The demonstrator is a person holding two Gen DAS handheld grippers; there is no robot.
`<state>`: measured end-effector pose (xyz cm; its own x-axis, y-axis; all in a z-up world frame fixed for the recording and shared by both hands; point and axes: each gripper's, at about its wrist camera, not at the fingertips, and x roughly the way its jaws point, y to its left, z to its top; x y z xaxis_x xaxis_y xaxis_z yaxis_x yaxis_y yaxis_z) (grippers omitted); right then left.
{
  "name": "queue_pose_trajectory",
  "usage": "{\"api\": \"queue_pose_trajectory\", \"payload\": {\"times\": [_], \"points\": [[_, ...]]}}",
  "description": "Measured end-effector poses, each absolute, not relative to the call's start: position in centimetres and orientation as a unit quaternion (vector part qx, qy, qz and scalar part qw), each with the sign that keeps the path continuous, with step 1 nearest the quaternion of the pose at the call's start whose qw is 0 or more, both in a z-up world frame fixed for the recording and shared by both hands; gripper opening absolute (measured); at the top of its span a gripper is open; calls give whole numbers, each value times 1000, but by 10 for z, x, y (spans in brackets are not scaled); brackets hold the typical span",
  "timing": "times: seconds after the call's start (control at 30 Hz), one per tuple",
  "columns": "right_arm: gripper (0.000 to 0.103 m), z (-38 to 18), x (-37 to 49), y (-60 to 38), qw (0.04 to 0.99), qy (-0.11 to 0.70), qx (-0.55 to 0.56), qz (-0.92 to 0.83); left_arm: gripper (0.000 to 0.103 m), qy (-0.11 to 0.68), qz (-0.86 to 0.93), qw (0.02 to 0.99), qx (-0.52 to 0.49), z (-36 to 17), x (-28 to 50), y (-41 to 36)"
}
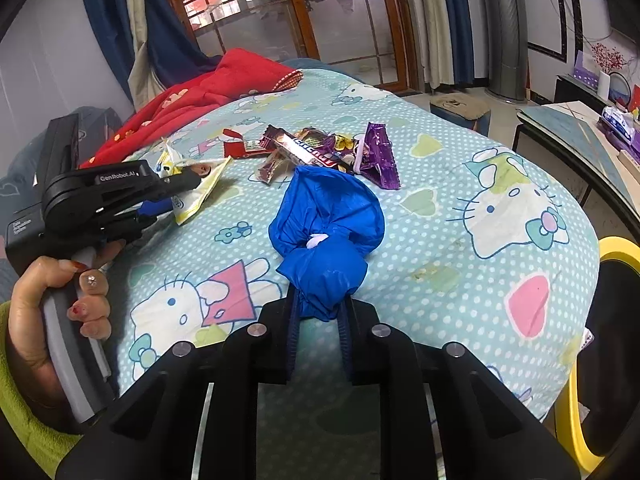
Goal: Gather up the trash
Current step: 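Carry the yellow wrapper and blue bag over the yellow bin with both tools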
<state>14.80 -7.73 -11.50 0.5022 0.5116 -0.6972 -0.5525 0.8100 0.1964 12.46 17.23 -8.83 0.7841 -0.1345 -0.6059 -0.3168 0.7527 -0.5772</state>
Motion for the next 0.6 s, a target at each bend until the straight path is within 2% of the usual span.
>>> {"api": "queue_pose_trajectory", "payload": {"times": [0.6], "points": [[13,-86,134,-99,884,356,-18,304,15,274,13,928,-251,-35,117,124]]}}
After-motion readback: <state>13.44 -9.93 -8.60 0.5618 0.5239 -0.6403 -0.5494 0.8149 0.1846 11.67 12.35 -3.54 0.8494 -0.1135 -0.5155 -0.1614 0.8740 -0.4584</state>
